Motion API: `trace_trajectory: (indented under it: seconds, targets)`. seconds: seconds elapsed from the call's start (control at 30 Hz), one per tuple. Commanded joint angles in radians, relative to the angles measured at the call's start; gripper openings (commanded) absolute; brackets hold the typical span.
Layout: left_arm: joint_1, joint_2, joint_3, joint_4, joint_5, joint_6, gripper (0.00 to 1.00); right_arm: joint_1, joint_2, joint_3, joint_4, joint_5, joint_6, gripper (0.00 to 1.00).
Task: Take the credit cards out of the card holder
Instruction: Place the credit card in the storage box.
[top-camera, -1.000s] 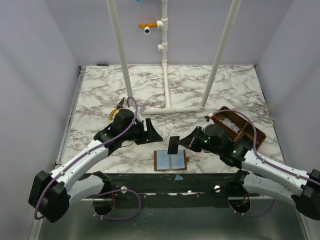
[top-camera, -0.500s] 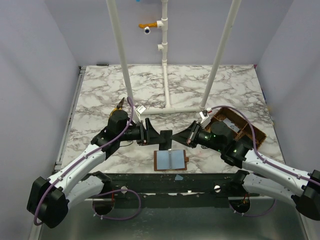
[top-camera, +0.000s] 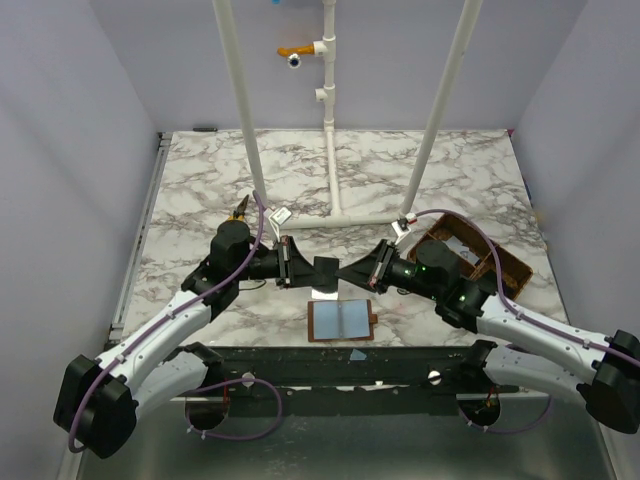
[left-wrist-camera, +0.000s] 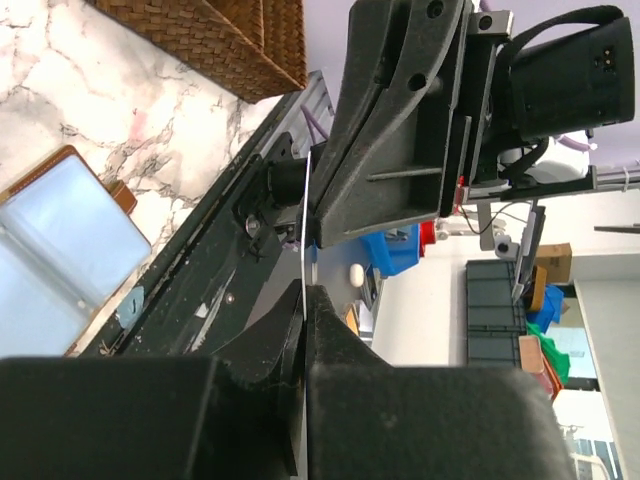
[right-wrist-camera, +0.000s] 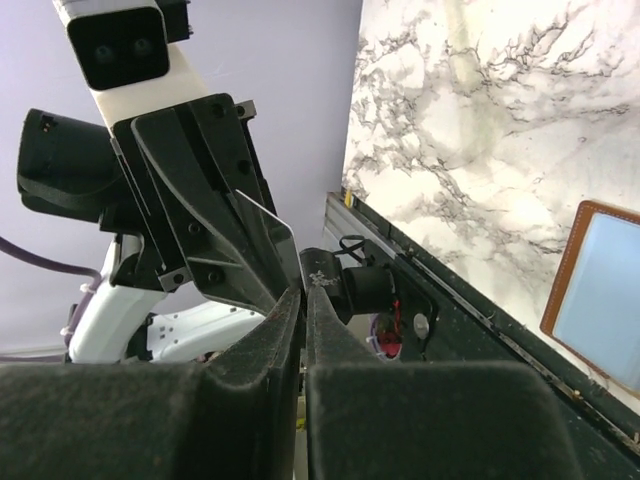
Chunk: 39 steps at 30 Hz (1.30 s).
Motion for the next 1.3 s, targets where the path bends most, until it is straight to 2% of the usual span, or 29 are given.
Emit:
trace_trajectory:
  seconds: [0.0,0.03,0.07,0.17,0.33,0.5,0.6,0.7,0.8,0.9,0.93,1.03,1.13,1.2,1.27]
  targets:
    - [0.003,-0.014,-0.019,0.064,0.048,-0.02,0.0,-0.004,-0.002,-0.004,0.05,-0.018,-0.008,0.18]
    - [0.002,-0.013,-0.023,0.083,0.055,-0.034,0.0,-0.004,-0.004,-0.004,0.05,-0.013,-0.012,0.32]
    - [0.003,-0.013,-0.027,0.1,0.06,-0.045,0.0,-0.004,-0.006,-0.006,0.05,-0.009,-0.017,0.39]
    - [0.002,-0.006,-0.04,0.164,0.083,-0.083,0.0,-0.005,-0.007,-0.005,0.077,-0.015,-0.029,0.54]
    - [0.002,0.007,-0.052,0.262,0.113,-0.141,0.0,-0.004,0.021,0.01,0.122,-0.046,-0.046,0.55]
    - [0.001,0.025,-0.057,0.335,0.139,-0.186,0.0,-0.004,0.057,0.032,0.157,-0.078,-0.058,0.45]
    - [0.001,0.032,-0.056,0.326,0.14,-0.187,0.0,-0.005,0.066,0.036,0.169,-0.081,-0.057,0.36]
    - [0.001,0.039,-0.062,0.321,0.138,-0.185,0.0,-0.005,0.053,0.033,0.17,-0.073,-0.056,0.31]
    - [0.001,0.047,-0.067,0.321,0.138,-0.186,0.0,-0.005,0.046,0.034,0.164,-0.075,-0.058,0.2]
    - [0.001,0.053,-0.065,0.321,0.141,-0.186,0.0,-0.004,0.047,0.034,0.159,-0.078,-0.06,0.04]
    - [0.001,0.056,-0.062,0.32,0.141,-0.186,0.02,-0.004,0.045,0.032,0.154,-0.075,-0.062,0.01]
    - [0.001,0.062,-0.051,0.277,0.138,-0.164,0.14,-0.004,0.032,0.036,0.111,-0.044,-0.078,0.01]
    - [0.001,0.063,-0.027,0.154,0.116,-0.097,0.3,-0.004,0.02,0.068,0.0,0.009,-0.114,0.01]
    - [0.001,0.054,-0.002,0.03,0.075,-0.02,0.47,-0.004,0.002,0.082,-0.067,0.056,-0.136,0.01]
    - [0.002,0.045,0.037,-0.11,0.019,0.068,0.6,-0.005,-0.017,0.092,-0.135,0.108,-0.154,0.01]
